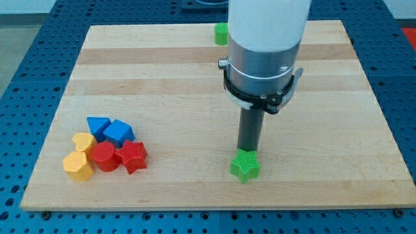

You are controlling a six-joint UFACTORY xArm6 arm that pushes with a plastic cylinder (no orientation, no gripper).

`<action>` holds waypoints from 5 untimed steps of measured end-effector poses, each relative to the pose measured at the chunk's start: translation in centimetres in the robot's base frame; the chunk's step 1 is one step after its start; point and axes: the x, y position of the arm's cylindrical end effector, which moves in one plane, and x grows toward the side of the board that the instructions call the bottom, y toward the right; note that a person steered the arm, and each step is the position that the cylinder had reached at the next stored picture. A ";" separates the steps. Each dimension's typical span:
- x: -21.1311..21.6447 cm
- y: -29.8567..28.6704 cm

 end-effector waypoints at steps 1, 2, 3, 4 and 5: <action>-0.8 0.0; -4.2 0.0; -8.2 -0.8; -12.6 -2.5; -16.8 -4.7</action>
